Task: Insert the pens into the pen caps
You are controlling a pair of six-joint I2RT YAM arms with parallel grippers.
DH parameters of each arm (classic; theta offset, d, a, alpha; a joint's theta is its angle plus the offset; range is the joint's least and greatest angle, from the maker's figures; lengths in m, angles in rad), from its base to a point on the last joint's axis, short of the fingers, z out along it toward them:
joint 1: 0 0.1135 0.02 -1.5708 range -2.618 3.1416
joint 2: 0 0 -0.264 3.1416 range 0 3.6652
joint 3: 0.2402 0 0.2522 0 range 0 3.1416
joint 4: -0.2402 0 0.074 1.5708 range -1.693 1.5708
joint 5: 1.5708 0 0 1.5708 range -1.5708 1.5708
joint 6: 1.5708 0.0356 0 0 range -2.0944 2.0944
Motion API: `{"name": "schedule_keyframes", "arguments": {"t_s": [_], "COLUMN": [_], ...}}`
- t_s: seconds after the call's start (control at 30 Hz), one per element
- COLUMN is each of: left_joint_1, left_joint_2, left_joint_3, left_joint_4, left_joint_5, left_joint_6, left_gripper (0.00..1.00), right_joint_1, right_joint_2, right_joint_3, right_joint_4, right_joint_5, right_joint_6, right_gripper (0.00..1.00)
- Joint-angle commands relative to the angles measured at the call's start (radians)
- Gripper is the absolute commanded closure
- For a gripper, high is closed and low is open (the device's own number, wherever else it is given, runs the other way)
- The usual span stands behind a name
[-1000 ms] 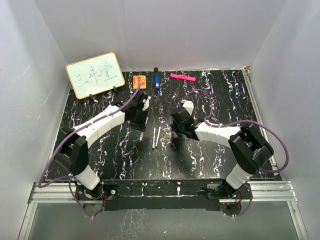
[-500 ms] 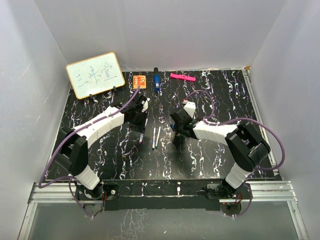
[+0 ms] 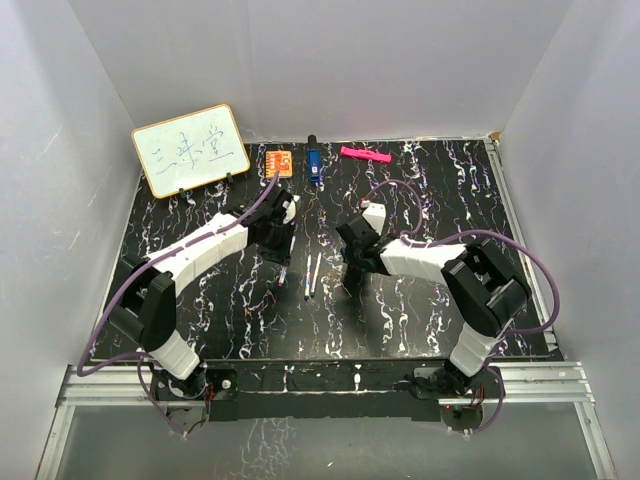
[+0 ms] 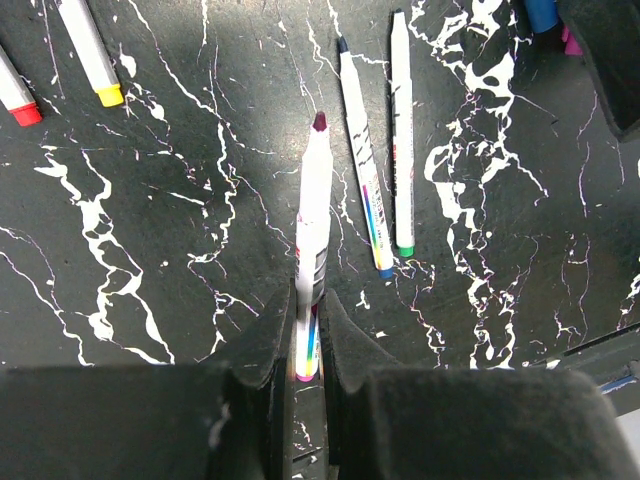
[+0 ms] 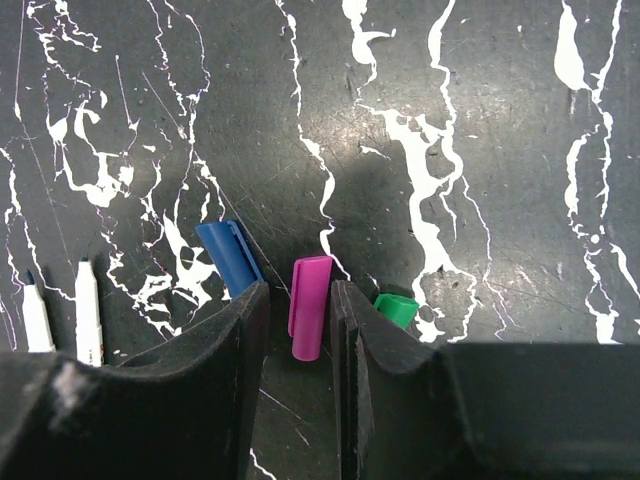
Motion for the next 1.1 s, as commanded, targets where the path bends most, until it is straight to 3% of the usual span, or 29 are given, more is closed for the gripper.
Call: {"name": "schedule_keyframes", "arguments": {"t_s": [0.0, 0.47, 0.97, 1.07], "left_joint_1": [0.007, 0.009, 0.010, 0.013], "left_joint_2": [-0.041, -0.048, -0.038, -0.037], "left_joint_3": [-0.001, 0.005, 0.014, 0.013], "left_joint_4": [-0.006, 0.000, 0.005, 0.008], "left_joint_5": [0.020, 0.024, 0.029, 0.030], "left_joint_6": [-0.003, 0.006, 0.011, 0.013], "left_gripper": [1.00, 1.00, 1.00, 1.00], "right_joint_1": [0.000, 0.010, 0.057, 0.062], "right_joint_2": [0.027, 0.103, 0.126, 0.152], "right_joint_3": [0.056, 0.083, 0.039, 0.037], "right_joint_4": [0.009, -0.155, -0.215, -0.229], "right_joint_5": [-0.007, -0.006, -0.026, -0.023], "right_joint_6": [-0.016, -0.004, -0.014, -0.017], "right_gripper": [0.71, 0.74, 0.74, 0.78]}}
